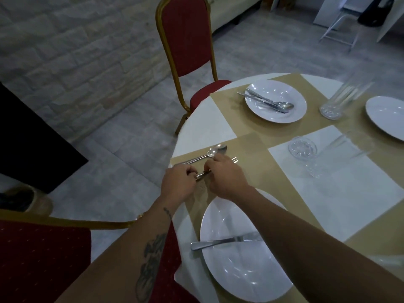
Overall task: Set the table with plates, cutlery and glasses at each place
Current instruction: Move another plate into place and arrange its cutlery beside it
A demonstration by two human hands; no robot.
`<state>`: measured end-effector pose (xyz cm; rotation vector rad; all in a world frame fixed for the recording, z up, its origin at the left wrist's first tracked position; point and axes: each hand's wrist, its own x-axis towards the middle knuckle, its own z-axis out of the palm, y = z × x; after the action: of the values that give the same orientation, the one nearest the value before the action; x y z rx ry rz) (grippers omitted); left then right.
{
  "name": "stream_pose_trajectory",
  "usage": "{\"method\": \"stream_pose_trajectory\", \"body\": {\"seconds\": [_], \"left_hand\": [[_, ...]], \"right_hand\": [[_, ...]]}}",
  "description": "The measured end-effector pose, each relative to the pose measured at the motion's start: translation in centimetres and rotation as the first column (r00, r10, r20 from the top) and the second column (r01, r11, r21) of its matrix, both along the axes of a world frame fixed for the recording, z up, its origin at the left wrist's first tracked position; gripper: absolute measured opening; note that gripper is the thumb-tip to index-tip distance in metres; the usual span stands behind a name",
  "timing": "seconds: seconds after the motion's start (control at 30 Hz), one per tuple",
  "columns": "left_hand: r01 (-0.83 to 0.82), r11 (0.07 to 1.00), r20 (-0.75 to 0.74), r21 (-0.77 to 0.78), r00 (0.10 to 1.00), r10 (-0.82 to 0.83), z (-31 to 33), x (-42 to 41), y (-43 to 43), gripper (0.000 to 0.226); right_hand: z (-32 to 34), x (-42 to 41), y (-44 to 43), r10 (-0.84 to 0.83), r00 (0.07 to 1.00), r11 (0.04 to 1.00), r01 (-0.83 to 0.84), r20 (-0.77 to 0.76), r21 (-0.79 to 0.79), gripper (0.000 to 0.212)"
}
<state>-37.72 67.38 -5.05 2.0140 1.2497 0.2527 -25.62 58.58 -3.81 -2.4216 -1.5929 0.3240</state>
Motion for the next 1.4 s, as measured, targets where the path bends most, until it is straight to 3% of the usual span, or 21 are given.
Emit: {"method": "stream_pose_trajectory", "body": {"seconds": [0.27, 0.4, 0.5, 0.63, 0.87, 1.13, 1.4], "left_hand": [[-0.093, 0.981, 0.142, 0.169, 0.988, 0.069, 0.9, -1.6, 3.3, 0.020], [0.047, 0.969, 0.063, 0.241, 0.996, -0.064, 0.6, -0.8, 3.8, 0.019], [0.188, 0.950, -0.020, 0.249, 0.982, -0.189, -0.8, 0.9, 3.8, 0.019], [0.137, 0.951, -0.026, 0.276, 0.990, -0.135, -0.9, 0.9, 4.1, 0.018], [0.113, 0.958, -0.064, 0.262, 0.993, -0.100, -1.4, -1.5, 4.8, 0.017], [0.106, 0.954, -0.057, 0.279, 0.994, -0.094, -1.1, -1.3, 4.6, 0.018], [0.120, 0.950, -0.029, 0.287, 0.993, -0.117, -0.7, -2.2, 3.7, 0.020]], "right_hand": [[1.2, 0.8, 2.3, 0.041, 0.995, 0.999, -0.038, 0.095, -0.034, 0.021], [1.1, 1.1, 1.6, 0.026, 0.993, 1.000, -0.027, 0.114, 0.003, 0.019], [-0.2, 1.2, 1.1, -0.016, 0.994, 1.000, 0.014, 0.105, 0.021, 0.018], [-0.4, 0.0, 1.6, -0.028, 0.995, 0.998, 0.022, 0.092, 0.066, 0.017], [-0.5, -2.6, 2.7, 0.029, 0.999, 0.999, -0.030, 0.044, 0.021, 0.023], [-0.7, -3.1, 2.5, -0.029, 0.999, 0.999, 0.030, 0.035, -0.029, 0.032], [-0.5, -3.1, 2.5, -0.017, 0.999, 1.000, 0.018, 0.047, -0.006, 0.026]]}}
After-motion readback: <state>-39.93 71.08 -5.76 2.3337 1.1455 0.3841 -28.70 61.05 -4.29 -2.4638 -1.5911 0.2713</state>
